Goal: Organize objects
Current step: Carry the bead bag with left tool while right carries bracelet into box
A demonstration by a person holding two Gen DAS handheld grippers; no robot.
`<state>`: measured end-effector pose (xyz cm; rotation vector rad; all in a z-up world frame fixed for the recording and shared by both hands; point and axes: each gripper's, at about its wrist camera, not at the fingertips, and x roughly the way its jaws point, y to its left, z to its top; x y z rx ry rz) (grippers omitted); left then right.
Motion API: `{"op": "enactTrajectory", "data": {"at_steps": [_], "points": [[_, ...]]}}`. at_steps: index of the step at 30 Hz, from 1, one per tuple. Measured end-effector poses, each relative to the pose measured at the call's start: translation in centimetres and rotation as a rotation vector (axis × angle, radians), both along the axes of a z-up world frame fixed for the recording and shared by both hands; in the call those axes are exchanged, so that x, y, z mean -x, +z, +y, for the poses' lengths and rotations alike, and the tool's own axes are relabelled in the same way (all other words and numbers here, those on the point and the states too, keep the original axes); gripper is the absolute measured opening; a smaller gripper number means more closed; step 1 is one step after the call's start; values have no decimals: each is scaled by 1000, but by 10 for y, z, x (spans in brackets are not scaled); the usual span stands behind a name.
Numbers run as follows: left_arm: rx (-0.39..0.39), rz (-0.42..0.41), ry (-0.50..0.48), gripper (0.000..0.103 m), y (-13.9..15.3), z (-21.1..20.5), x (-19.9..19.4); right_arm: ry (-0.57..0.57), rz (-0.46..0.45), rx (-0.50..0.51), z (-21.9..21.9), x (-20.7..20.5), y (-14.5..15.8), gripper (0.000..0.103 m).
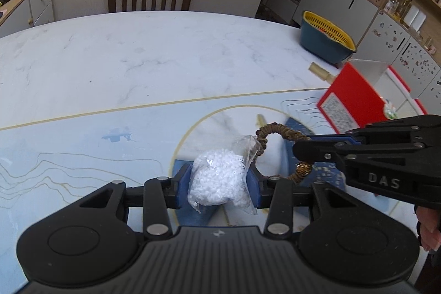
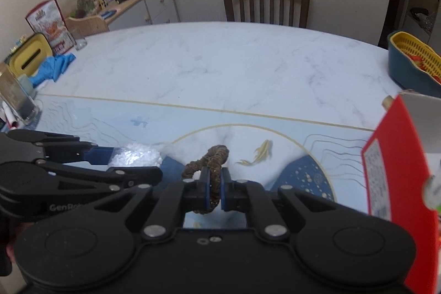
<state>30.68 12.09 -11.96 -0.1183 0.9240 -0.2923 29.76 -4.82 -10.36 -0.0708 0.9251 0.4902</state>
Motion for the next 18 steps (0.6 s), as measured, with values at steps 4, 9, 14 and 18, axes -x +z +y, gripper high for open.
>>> {"op": "enactTrajectory", "data": {"at_steps": [4, 9, 14, 18], "points": [[-1, -12, -17, 42, 15, -10, 9, -11, -18, -24, -16, 15, 16, 5], [-2, -36, -40, 42, 36, -26, 20, -30, -49, -51, -39, 32, 35, 5], [-5, -75, -62, 42, 57, -46, 27, -57, -86, -72, -64, 48, 51, 5], [-9, -106, -84, 42, 73, -67, 31, -77, -124, -88, -88, 57, 65, 5]]}}
